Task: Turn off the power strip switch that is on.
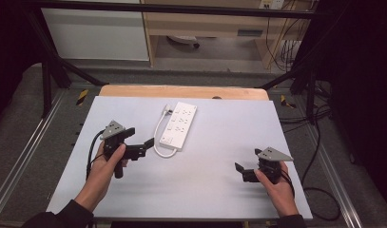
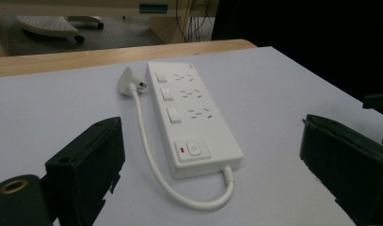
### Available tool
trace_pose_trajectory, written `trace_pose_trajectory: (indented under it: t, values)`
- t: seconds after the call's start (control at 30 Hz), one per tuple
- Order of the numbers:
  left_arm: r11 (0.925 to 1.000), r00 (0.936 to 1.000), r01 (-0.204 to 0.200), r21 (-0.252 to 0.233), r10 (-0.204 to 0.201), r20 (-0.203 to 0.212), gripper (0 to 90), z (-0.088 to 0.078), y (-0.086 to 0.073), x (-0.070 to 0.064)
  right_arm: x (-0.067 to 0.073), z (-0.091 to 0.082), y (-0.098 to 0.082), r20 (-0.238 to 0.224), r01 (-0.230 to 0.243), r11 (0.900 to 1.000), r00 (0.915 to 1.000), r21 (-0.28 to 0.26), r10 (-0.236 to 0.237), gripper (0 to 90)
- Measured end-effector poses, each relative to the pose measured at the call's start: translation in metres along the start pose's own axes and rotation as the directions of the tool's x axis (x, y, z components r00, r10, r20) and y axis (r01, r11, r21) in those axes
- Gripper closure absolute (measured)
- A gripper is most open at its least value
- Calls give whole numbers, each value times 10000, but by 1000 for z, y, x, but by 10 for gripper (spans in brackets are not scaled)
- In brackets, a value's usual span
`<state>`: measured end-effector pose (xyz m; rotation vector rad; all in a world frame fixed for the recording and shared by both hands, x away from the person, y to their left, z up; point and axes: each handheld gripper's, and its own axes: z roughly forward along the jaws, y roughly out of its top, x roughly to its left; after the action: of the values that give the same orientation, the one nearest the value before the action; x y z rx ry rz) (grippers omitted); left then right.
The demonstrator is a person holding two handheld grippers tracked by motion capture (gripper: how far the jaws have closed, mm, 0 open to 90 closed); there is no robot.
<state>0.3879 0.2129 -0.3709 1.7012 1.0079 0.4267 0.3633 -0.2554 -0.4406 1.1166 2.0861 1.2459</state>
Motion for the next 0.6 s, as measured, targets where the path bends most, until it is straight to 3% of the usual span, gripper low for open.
trace_pose_trajectory:
  t: [0.23,0.6]
  values:
    - [9996,9996,-282,-46,282,-10,70,-13,-6,-5,0,0,0,54,13,10000,10000,10,-13,22]
    - [9998,9998,-178,115,179,-54,70,-33,-29,-5,-2,-1,0,132,-2,10000,9999,-26,3,23]
